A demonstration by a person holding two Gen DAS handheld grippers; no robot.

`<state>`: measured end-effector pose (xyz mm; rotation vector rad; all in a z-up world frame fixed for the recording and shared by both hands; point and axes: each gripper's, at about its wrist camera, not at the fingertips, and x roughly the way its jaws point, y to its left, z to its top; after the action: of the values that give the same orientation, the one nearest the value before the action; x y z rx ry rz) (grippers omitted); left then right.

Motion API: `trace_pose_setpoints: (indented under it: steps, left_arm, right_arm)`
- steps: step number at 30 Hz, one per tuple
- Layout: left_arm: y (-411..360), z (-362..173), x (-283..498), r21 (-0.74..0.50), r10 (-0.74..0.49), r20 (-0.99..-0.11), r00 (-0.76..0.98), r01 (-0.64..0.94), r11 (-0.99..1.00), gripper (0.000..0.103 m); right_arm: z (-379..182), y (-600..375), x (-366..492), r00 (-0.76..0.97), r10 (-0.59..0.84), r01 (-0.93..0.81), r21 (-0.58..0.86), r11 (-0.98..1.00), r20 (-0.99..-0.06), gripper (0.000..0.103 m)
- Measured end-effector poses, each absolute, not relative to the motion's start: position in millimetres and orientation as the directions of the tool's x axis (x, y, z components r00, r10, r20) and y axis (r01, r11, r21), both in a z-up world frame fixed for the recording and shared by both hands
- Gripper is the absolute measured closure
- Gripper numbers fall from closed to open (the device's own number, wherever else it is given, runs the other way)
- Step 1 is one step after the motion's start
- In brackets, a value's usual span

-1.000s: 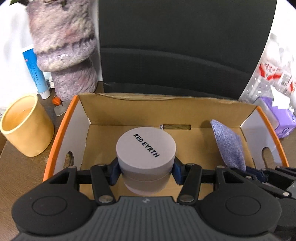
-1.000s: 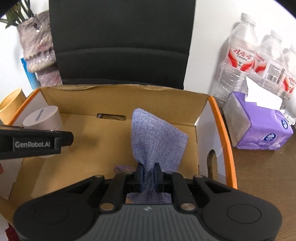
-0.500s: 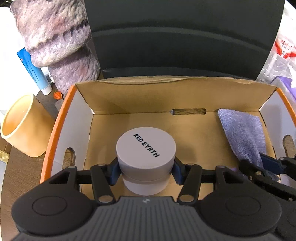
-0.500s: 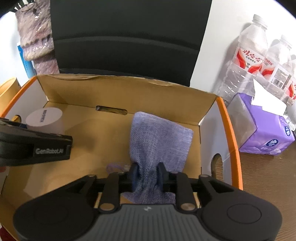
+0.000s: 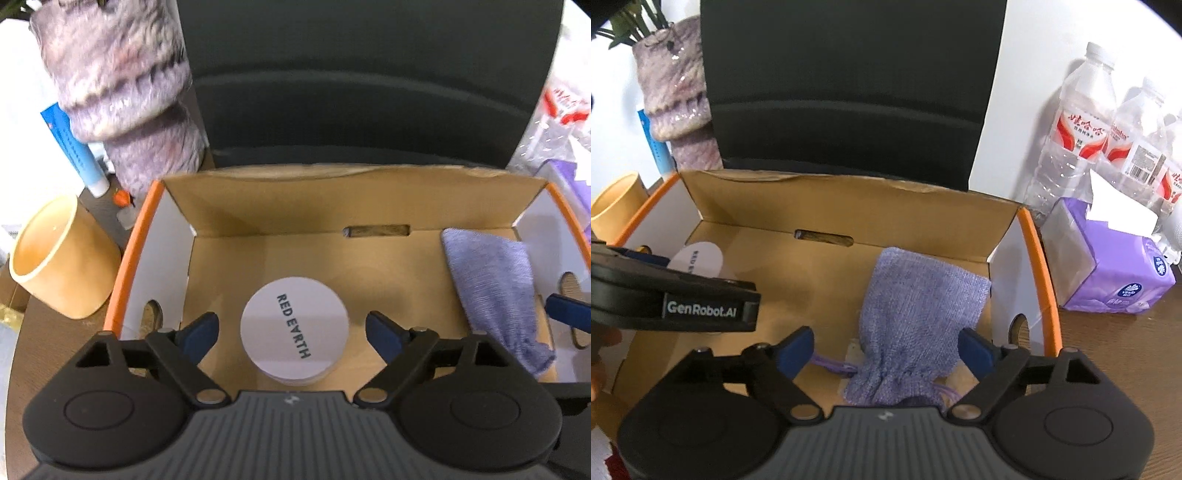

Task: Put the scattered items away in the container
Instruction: 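Raise both tools out of the box and pull back toward the table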

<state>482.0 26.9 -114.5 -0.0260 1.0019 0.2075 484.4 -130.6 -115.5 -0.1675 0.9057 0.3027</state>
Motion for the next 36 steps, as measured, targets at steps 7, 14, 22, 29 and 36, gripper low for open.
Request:
trace_pose_setpoints:
  steps: [7, 14, 22, 29, 36]
  left_arm:
    - [22, -86, 460, 0.087, 0.177, -0.777, 0.604, -0.175, 0.981, 0.0]
    - [21, -48, 429, 0.065, 0.196, -0.715, 0.671, -0.216, 0.974, 0.0]
    - [16, -18, 387, 0.042, 0.179, -0.693, 0.698, -0.209, 0.977, 0.0]
    - [9, 11, 343, 0.028, 0.17, -0.648, 0.742, -0.2, 0.979, 0.0]
    - [10, 25, 297, -0.01, 0.17, -0.604, 0.779, -0.22, 0.975, 0.0]
  right_arm:
    - [-97, -139, 466, 0.605, 0.23, -0.326, 0.026, 0.945, -0.763, 0.0]
    - [-68, -147, 441, 0.637, 0.241, -0.308, 0.046, 0.95, -0.732, 0.0]
    - [-39, -146, 402, 0.669, 0.236, -0.32, 0.013, 0.947, -0.704, 0.0]
    - [-7, -147, 363, 0.709, 0.234, -0.326, -0.014, 0.945, -0.665, 0.0]
    - [9, -150, 324, 0.737, 0.209, -0.316, -0.054, 0.947, -0.643, 0.0]
